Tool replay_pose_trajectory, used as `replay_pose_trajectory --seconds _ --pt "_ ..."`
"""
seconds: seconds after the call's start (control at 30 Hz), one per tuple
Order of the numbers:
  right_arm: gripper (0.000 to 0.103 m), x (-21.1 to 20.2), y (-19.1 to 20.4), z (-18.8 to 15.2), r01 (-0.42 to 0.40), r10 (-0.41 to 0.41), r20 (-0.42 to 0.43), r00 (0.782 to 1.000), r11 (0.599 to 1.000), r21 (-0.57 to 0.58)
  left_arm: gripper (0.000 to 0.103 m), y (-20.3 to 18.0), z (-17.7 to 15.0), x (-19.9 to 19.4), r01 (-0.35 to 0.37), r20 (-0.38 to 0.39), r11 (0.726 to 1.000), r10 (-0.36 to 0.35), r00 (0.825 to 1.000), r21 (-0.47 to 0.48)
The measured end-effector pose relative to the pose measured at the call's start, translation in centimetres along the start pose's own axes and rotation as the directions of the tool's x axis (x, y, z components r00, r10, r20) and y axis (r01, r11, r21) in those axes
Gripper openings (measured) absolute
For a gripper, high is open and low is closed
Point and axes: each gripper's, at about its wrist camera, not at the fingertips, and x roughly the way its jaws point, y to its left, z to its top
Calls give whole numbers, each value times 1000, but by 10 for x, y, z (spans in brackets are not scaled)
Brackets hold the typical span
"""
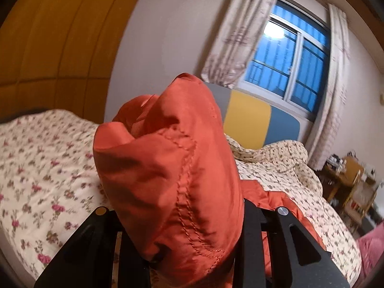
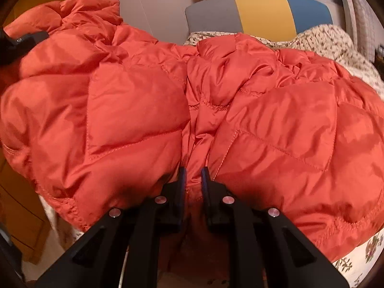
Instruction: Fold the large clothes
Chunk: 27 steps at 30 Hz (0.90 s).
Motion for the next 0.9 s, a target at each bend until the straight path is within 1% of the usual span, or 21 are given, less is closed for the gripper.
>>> replay_pose_trajectory --seconds 0.07,0.1,0.13,0.2,0.23,0.3,0.33,0.43,0.53,0.6,0.67,0.9 --pt "15 -8 -8 2 -39 39 0 999 999 33 29 -9 1 1 2 4 999 -2 1000 33" --pt "19 -17 -11 3 -54 54 15 998 997 46 29 -14 2 1 -3 5 998 3 1000 57" --pt "25 -30 -15 3 -57 55 46 997 997 50 29 -18 2 2 -6 4 997 5 1000 75" --pt "35 -51 -25 4 -51 46 85 995 997 61 29 -28 1 4 -6 3 993 6 1000 115" --pt "35 -63 -33 3 -41 33 103 994 996 79 29 -33 1 4 -8 5 991 7 1000 130" --pt "35 -80 -48 0 -2 -14 128 992 993 119 29 -42 -1 3 -4 10 986 2 1000 167" --pt "35 -91 -62 -3 25 -47 138 989 987 157 29 -48 -3 2 -4 15 981 1 1000 195" --pt "35 -112 -95 -9 90 -129 144 981 965 247 29 -65 -8 1 11 25 965 -19 1000 264" --pt "35 -128 -119 -16 143 -190 142 971 947 288 29 -81 -14 0 36 27 950 -47 999 310" --pt "35 -131 -129 -21 144 -191 128 973 940 308 29 -91 -18 1 55 22 938 -67 998 341" --pt "35 -134 -136 -28 129 -181 124 976 932 339 29 -101 -21 3 67 17 929 -79 997 363" --pt "37 -143 -152 -28 89 -153 131 979 912 401 29 -137 -39 13 111 -26 880 -112 993 462"
